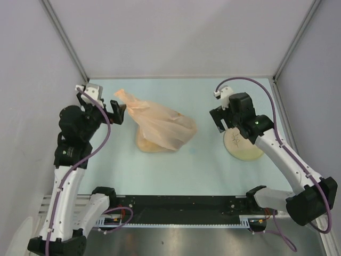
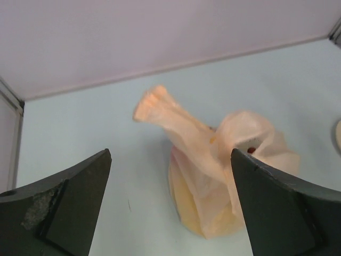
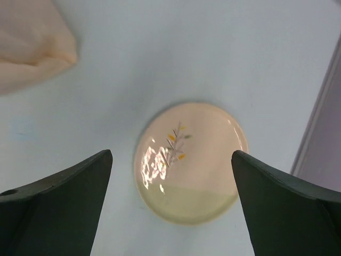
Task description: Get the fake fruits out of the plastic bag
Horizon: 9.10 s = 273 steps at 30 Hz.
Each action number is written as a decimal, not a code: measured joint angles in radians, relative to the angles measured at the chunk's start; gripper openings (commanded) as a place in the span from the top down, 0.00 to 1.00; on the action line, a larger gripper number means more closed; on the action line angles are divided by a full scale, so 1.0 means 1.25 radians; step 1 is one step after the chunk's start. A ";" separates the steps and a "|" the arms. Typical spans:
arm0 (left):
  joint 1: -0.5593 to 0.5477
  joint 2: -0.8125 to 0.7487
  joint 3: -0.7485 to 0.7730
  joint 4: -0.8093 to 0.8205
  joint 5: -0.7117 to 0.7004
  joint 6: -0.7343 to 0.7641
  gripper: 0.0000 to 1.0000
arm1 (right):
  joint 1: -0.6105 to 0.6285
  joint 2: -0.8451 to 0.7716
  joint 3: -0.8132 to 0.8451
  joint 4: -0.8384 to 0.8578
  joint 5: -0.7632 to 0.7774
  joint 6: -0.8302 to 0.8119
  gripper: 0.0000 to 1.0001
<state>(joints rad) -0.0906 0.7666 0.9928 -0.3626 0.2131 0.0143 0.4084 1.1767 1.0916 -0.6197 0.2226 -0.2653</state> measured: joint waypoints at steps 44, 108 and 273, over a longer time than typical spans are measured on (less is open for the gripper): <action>0.173 0.345 0.190 -0.132 0.323 -0.416 0.87 | 0.551 0.562 0.693 0.191 -0.107 0.043 0.72; 0.048 0.209 -0.016 -0.191 0.362 0.101 0.43 | -0.114 0.287 0.190 0.219 -0.394 0.028 0.64; -0.017 0.461 0.202 -0.266 0.383 0.054 0.17 | 0.158 0.848 0.648 0.161 -0.637 0.084 1.00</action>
<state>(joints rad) -0.1116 1.3430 1.2449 -0.6945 0.6922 0.0814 0.6064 2.2364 1.9015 -0.4191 -0.5739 -0.1608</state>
